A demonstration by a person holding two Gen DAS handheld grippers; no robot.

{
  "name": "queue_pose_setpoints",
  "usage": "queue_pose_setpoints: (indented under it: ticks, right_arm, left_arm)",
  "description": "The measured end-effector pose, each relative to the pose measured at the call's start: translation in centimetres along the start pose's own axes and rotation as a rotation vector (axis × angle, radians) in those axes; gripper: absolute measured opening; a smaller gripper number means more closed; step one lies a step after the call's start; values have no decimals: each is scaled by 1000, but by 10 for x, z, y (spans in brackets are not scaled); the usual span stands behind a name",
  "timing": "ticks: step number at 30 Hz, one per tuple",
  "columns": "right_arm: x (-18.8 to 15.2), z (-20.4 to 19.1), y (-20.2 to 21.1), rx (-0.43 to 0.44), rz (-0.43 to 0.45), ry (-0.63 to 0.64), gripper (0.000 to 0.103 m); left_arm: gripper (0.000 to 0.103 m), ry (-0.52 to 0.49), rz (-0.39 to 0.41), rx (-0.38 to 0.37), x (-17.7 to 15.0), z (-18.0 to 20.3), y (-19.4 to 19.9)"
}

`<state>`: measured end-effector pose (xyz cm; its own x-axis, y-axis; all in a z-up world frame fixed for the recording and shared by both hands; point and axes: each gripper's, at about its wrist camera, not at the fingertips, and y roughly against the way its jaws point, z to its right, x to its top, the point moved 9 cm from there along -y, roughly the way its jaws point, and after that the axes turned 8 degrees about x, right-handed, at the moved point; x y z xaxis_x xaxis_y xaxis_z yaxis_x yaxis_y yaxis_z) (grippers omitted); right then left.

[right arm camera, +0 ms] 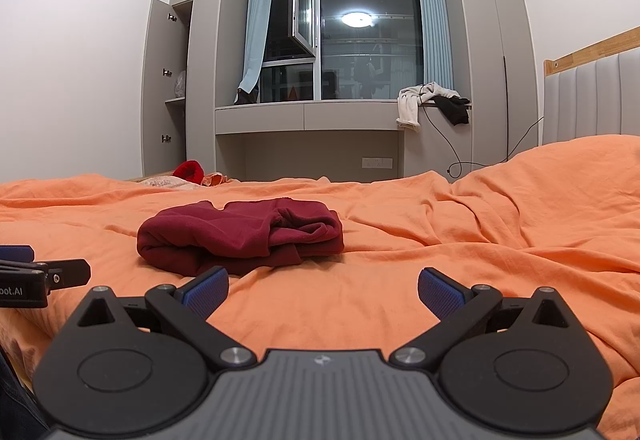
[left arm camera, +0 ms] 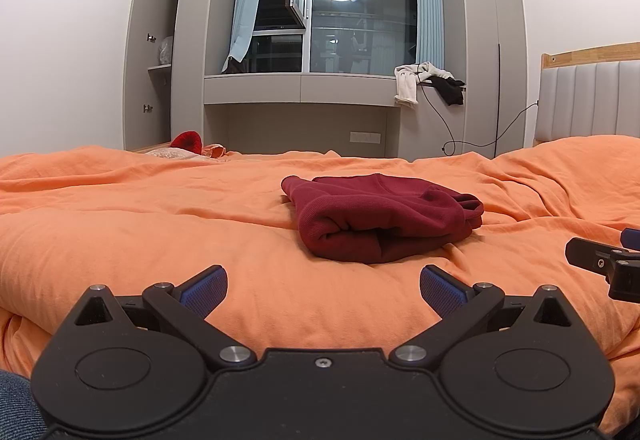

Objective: Fold small clothes

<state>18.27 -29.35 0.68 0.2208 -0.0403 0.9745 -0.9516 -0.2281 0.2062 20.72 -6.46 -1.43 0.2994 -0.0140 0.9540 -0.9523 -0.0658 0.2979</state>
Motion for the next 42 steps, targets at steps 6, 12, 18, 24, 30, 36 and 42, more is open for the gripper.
queue_pose_setpoints:
  ticks: [6,12,18,24,30,36,42]
  right_arm:
    - [0,0,0,0,0,1,103]
    - [-1,1,-1,1,-2,0,103]
    - [-2,1,-1,2,-4,2,103]
    - [-1,1,0,2,-4,2,103]
    - [-3,2,0,3,-5,3,103]
    - [-3,2,0,2,-5,3,103]
    - [-3,1,-1,2,-6,4,103]
  left_arm:
    - [102,0,1,0,0,0,0]
    - [102,0,1,0,0,0,0]
    - [102,0,1,0,0,0,0]
    - [102,0,1,0,0,0,0]
    - [102,0,1,0,-1,0,0]
    - [102,0,1,0,-1,0,-1]
    - [102,-1,1,-1,-1,0,-1]
